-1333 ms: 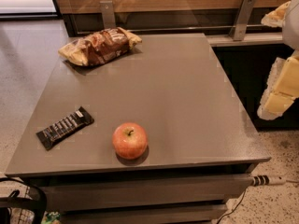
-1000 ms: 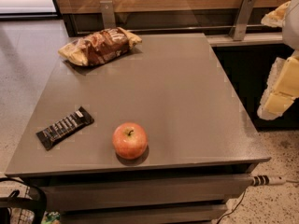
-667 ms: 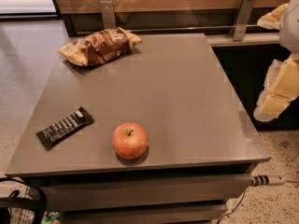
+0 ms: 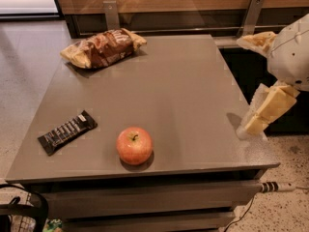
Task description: Move apple near brown chip bag
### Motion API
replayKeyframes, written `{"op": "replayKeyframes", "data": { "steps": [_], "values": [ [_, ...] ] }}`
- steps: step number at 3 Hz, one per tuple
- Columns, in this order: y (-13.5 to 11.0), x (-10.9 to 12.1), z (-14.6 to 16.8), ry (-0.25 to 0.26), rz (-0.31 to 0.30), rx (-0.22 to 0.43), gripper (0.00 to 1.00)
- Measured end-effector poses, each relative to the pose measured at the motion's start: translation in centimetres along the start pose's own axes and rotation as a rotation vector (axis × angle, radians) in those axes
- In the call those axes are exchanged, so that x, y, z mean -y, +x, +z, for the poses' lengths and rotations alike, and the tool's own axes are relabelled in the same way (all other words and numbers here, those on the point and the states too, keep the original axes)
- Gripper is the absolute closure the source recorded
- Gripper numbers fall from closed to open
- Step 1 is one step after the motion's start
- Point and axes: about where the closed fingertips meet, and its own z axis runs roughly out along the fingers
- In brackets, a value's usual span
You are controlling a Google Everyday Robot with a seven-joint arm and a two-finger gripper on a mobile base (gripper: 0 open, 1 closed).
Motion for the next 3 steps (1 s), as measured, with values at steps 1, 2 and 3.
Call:
{"op": "replayKeyframes", "data": {
  "steps": [1,2,3],
  "values": [
    [-2.4,-0.8,3.3,-0.063,-0.060,0.202,0.00],
    [-6.1,-2.7,6.7,-0.167,-0.085,0.462,0.00],
    [-8.1,-5.0,8.7,-0.241,-0.077,0.581,0.00]
  ]
}}
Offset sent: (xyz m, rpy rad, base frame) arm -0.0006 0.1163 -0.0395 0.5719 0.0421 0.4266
